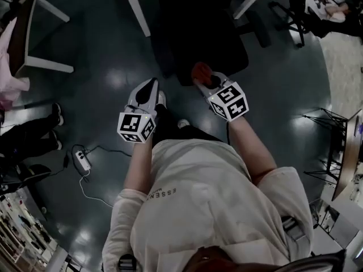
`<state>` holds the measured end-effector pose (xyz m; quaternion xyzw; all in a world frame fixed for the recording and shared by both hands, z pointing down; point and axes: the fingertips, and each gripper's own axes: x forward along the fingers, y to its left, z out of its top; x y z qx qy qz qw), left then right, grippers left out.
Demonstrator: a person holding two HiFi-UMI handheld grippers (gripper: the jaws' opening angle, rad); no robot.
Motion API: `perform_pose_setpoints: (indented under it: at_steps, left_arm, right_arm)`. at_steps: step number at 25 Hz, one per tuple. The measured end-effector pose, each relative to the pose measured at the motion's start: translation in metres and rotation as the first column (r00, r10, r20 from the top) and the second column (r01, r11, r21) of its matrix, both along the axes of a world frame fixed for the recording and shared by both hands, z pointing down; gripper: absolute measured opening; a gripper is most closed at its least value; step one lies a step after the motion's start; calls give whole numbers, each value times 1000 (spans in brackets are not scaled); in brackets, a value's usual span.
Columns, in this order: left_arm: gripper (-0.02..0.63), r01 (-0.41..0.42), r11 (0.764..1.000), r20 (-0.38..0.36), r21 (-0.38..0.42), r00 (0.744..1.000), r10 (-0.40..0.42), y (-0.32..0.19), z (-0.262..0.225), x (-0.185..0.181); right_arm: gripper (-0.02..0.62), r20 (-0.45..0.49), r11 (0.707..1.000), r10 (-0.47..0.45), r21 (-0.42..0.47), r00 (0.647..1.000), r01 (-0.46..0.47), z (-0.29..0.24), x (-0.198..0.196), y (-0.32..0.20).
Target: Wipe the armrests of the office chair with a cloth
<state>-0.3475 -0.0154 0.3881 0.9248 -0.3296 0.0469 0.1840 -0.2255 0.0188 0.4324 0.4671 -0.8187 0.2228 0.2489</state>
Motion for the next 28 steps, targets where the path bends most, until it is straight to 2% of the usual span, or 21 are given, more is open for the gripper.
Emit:
perform_pose_setpoints:
  at_steps: [3,6,10,15,19,22,25,28]
  left_arm:
    - [15,-102,995,11,19,995,102,11,-8,41]
    - [15,-244,968,21,51,970,244,24,-19,94]
    - [15,-413,909,4,48,911,413,43,-27,168]
    - [15,-532,846,37,22,846,531,63,-25,240]
    - [15,-642,767,63,-17,764,642,76,-10,303]
    - [15,-671,741,69,-37,738,671,74,-1,351]
    - [15,-671,739,65,-59,736,674,62,8,398]
    - [15,-662,748,76,-45,745,663,46,15,441]
  right_arm:
    - [52,-16,988,151,35,988,-151,-19,56,21]
    - [52,12,949,312,53,950,-312,-36,109,45]
    - [52,13,864,500,66,866,-500,-45,178,89]
    - [52,21,767,639,59,769,-639,-43,239,138]
    - [52,9,647,762,50,648,-761,-31,290,175]
    - [53,3,583,812,42,583,-812,-24,334,190]
    - [52,-13,561,828,21,561,-827,-18,377,193]
    - [52,-59,575,816,-11,575,-818,-10,420,187]
